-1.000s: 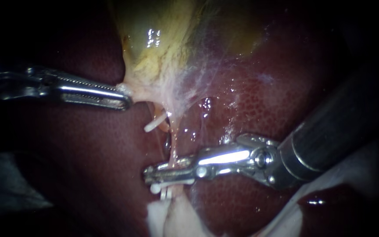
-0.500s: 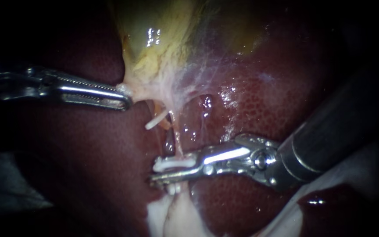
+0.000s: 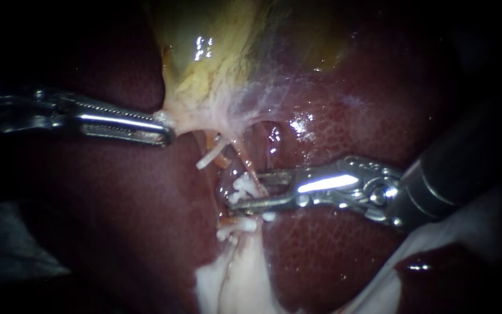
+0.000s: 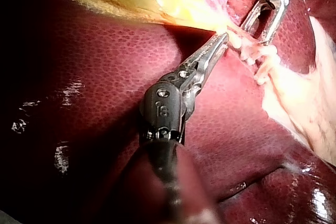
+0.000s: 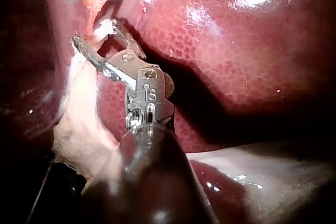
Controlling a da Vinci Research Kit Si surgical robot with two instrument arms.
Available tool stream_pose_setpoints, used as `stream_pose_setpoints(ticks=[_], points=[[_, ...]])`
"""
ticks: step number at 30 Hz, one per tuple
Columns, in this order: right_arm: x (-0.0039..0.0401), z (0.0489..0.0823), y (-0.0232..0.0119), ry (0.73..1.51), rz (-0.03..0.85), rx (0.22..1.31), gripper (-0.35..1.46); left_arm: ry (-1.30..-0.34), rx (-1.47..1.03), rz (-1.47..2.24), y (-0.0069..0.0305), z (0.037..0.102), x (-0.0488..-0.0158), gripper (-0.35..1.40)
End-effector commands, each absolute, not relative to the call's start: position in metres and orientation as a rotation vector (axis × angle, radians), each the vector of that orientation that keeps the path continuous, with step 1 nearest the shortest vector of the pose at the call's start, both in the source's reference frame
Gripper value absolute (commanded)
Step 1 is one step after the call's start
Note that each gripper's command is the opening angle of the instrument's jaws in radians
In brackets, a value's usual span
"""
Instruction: Going back second clip right tube
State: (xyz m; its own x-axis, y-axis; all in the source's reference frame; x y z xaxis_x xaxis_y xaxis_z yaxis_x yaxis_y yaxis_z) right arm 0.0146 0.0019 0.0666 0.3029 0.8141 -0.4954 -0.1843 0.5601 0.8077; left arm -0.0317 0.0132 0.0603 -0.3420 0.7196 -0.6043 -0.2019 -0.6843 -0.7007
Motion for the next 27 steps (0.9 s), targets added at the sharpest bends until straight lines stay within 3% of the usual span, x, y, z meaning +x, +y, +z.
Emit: stream_pose_setpoints(ticks=[1, 13, 19, 23, 27], points=[[0.0143, 0.0665, 0.0020, 1.056, 0.727, 0.707, 0.50, -0.702, -1.305, 2.062, 0.0132, 0.0603, -0.0317, -0.35], [0.0142, 0.0659, 0.0014, 1.034, 0.657, 0.715, 0.50, -0.702, -1.305, 2.062, 0.0131, 0.0603, -0.0316, -0.35], [0.0127, 0.0637, 0.0017, 1.057, 0.434, 0.592, 0.50, -0.703, -1.306, 2.062, 0.0131, 0.0602, -0.0315, -0.35], [0.0113, 0.0610, 0.0025, 0.993, 0.287, 0.487, 0.50, -0.703, -1.306, 2.063, 0.0131, 0.0602, -0.0314, -0.35], [0.0099, 0.0580, 0.0031, 0.914, 0.195, 0.394, 0.50, -0.704, -1.306, 2.063, 0.0131, 0.0603, -0.0314, -0.35]])
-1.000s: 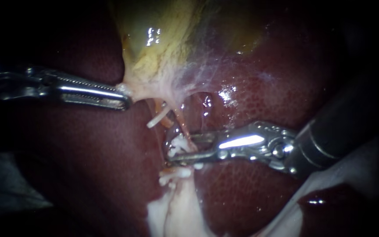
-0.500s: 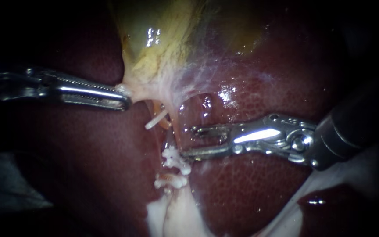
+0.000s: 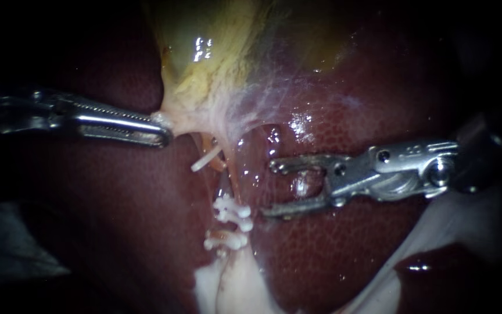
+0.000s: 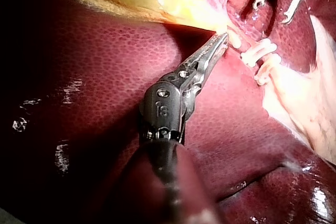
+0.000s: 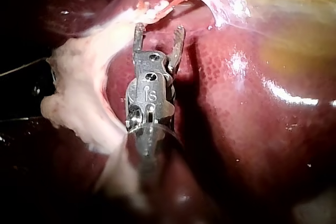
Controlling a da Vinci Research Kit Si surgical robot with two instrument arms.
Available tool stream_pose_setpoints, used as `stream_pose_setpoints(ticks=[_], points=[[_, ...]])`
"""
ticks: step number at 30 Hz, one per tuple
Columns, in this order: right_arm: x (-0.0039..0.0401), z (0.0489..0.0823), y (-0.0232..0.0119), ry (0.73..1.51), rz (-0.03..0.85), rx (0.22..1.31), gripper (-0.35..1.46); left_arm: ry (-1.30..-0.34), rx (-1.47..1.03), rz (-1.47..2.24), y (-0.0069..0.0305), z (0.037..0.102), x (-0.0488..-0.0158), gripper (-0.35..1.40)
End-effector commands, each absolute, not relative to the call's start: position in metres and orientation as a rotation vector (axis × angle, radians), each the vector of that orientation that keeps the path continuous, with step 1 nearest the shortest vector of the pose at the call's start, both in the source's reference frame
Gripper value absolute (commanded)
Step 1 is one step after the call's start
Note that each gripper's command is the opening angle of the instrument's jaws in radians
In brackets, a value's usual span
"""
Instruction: Going back second clip right tube
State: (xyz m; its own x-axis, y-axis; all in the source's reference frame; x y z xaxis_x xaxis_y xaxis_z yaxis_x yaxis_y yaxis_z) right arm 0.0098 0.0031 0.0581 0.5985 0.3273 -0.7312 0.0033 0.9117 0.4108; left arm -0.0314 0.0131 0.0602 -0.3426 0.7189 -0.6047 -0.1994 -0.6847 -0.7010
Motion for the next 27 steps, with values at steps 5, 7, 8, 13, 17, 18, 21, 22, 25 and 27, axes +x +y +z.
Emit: stream_pose_setpoints(ticks=[5, 7, 8, 13, 17, 18, 21, 22, 25, 27], points=[[0.0081, 0.0552, 0.0036, 0.874, 0.157, 0.304, 0.50, -0.704, -1.306, 2.063, 0.0131, 0.0603, -0.0314, -0.35], [0.0075, 0.0545, 0.0039, 0.870, 0.151, 0.297, 0.50, -0.704, -1.306, 2.063, 0.0131, 0.0603, -0.0314, -0.35], [0.0073, 0.0544, 0.0040, 0.870, 0.147, 0.299, 0.50, -0.704, -1.306, 2.063, 0.0131, 0.0603, -0.0314, -0.35], [0.0067, 0.0544, 0.0043, 0.867, 0.132, 0.291, 0.50, -0.705, -1.306, 2.063, 0.0132, 0.0604, -0.0313, -0.35], [0.0065, 0.0545, 0.0043, 0.869, 0.126, 0.293, 0.50, -0.700, -1.306, 2.065, 0.0133, 0.0614, -0.0318, -0.35], [0.0065, 0.0545, 0.0043, 0.869, 0.126, 0.293, 0.50, -0.697, -1.306, 2.065, 0.0134, 0.0617, -0.0320, -0.35], [0.0066, 0.0545, 0.0043, 0.870, 0.121, 0.291, 0.50, -0.688, -1.308, 2.065, 0.0135, 0.0630, -0.0330, -0.35], [0.0066, 0.0546, 0.0043, 0.870, 0.121, 0.290, 0.50, -0.685, -1.308, 2.066, 0.0135, 0.0634, -0.0332, -0.35], [0.0066, 0.0545, 0.0043, 0.870, 0.121, 0.290, 0.50, -0.679, -1.298, 2.076, 0.0134, 0.0647, -0.0338, -0.35], [0.0066, 0.0545, 0.0043, 0.870, 0.121, 0.290, 0.50, -0.676, -1.298, 2.078, 0.0134, 0.0653, -0.0341, -0.35]])
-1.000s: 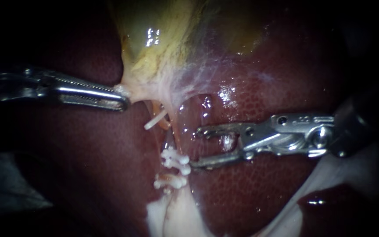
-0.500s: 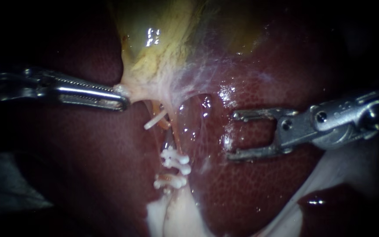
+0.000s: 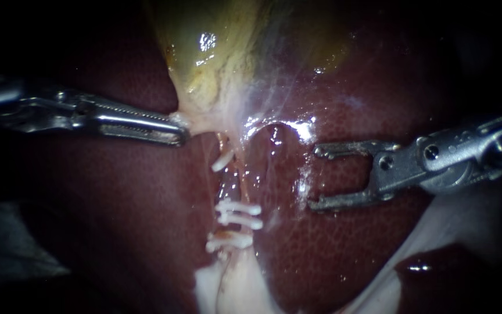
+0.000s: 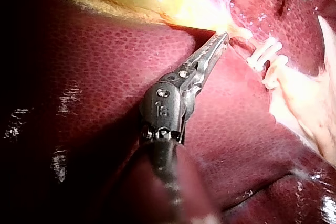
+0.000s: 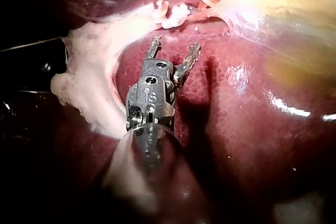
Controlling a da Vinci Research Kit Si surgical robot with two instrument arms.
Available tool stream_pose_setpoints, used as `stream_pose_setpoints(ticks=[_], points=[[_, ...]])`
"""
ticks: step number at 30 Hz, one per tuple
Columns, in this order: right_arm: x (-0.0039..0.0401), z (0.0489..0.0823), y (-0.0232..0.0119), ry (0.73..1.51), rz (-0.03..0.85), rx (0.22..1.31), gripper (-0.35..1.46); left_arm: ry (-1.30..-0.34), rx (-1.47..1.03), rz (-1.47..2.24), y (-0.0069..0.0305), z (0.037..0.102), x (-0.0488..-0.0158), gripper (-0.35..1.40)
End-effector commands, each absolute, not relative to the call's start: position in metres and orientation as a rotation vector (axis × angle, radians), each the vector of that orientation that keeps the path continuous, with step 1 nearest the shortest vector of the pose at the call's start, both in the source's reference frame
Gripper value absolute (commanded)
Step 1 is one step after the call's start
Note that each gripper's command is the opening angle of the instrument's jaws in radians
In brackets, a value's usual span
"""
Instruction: Going back second clip right tube
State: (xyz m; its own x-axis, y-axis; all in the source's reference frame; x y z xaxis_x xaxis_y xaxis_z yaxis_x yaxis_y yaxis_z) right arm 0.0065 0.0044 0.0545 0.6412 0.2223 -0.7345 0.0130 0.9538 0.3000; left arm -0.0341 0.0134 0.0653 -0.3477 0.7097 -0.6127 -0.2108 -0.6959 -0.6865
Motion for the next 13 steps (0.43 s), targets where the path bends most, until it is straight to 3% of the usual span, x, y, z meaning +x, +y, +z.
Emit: stream_pose_setpoints(ticks=[1, 13], points=[[0.0066, 0.0545, 0.0043, 0.870, 0.121, 0.290, 0.50, -0.672, -1.297, 2.077, 0.0135, 0.0653, -0.0342, -0.35], [0.0070, 0.0548, 0.0043, 0.892, 0.097, 0.343, 0.49, -0.679, -1.298, 2.075, 0.0138, 0.0646, -0.0337, -0.35]])
